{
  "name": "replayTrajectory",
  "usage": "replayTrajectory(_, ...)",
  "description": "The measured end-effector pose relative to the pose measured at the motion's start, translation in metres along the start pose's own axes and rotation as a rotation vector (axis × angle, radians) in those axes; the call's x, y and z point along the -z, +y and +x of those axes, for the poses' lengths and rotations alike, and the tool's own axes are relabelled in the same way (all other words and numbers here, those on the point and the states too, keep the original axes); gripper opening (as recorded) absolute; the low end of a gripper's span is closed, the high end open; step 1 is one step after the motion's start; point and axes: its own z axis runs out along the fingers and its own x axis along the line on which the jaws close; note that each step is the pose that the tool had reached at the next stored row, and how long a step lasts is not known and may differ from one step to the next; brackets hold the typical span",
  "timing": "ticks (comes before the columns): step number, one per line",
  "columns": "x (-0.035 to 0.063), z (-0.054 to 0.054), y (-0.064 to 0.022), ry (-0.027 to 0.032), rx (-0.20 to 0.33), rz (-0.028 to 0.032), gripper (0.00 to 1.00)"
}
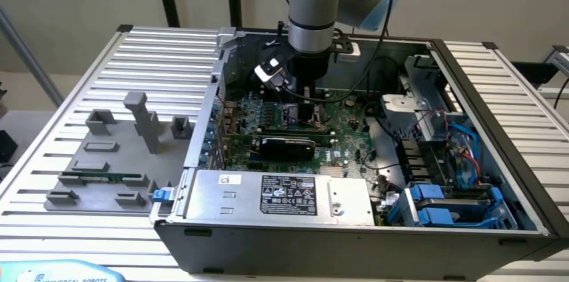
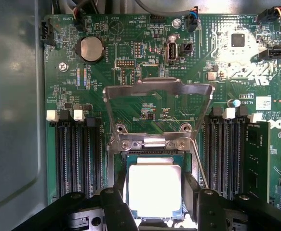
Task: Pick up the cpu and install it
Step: 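Place the cpu into insertion slot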
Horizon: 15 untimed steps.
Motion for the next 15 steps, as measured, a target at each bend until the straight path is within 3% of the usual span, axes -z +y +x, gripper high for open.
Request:
replayTrajectory(10, -0.0005, 0.0001, 0.0, 0.0003, 0.001, -0.0002, 0.56)
replayTrajectory(13, -0.0004, 0.0001, 0.0, 0.0002, 0.001, -0.0001, 0.68)
replayTrajectory(15, -0.0004, 0.0, 0.0, 0.0003, 0.001, -0.0001, 0.68)
